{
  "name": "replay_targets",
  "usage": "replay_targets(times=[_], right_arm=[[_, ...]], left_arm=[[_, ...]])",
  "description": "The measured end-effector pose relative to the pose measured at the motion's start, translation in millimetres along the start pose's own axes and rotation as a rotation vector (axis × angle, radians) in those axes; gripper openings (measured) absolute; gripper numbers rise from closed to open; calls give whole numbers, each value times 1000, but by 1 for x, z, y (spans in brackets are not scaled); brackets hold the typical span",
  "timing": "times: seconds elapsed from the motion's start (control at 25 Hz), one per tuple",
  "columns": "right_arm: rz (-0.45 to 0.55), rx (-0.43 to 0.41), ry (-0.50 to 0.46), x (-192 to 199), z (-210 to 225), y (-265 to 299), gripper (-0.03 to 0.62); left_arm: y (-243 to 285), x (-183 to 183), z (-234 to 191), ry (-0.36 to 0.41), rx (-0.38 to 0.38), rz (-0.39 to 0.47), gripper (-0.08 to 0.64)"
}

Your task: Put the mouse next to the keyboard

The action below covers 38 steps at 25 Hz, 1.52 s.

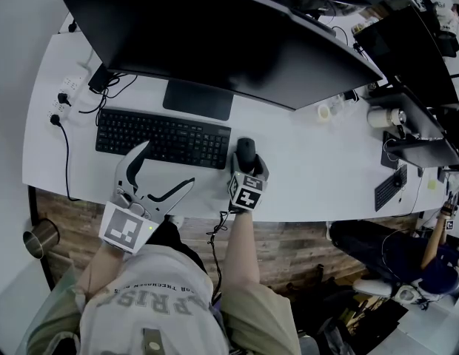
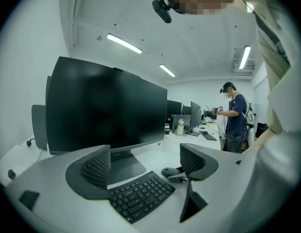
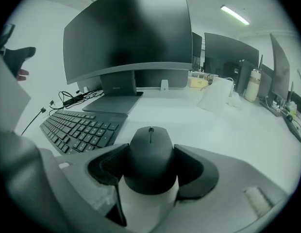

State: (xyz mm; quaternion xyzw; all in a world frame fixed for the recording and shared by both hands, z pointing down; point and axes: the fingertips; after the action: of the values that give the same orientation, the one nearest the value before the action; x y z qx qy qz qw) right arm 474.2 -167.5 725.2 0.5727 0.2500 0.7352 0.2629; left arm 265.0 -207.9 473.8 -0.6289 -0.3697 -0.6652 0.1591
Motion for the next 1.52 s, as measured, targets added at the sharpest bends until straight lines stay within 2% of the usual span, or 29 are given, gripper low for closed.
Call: replay_targets(times=[0.24,0.32,0.44,0.8,1.08,1.48,1.52], right_arm=[[-2,1,12,3,1,0,310],[-2,-13,13,3,-1,-1,350],[22,-14,5,-3,-5,-8,351],[211,-17,-77,-50,-32,-67,351],[379,-67,-123,-84,-77,-135,351],[591,-149,-142,-109,-143,-240,347],[605,-150,-149,-109,-149,-248,330]], left_arm=[[-5,4,-1,7,-4,-6,428],[-8,6,-2,5,-9,-10,427],[-12,6,-5,4,-18,-10,427],[-35,-2,-11,5,-50,28,426],[-71,-9,-13,5,-98,62,426],[-127,-22,-6,35,-156,130,426],[-132,-23,-5,36,-158,136,425]])
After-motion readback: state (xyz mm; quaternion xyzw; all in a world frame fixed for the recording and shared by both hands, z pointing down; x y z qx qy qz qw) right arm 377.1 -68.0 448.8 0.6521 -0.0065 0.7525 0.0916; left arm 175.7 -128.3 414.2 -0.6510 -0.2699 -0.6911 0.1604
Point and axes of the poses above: the fingertips, and each gripper's own axes: y forward along the fingers, z to its right, x out of its underside, and after that the axes turned 14 degrees about -x, right-handed
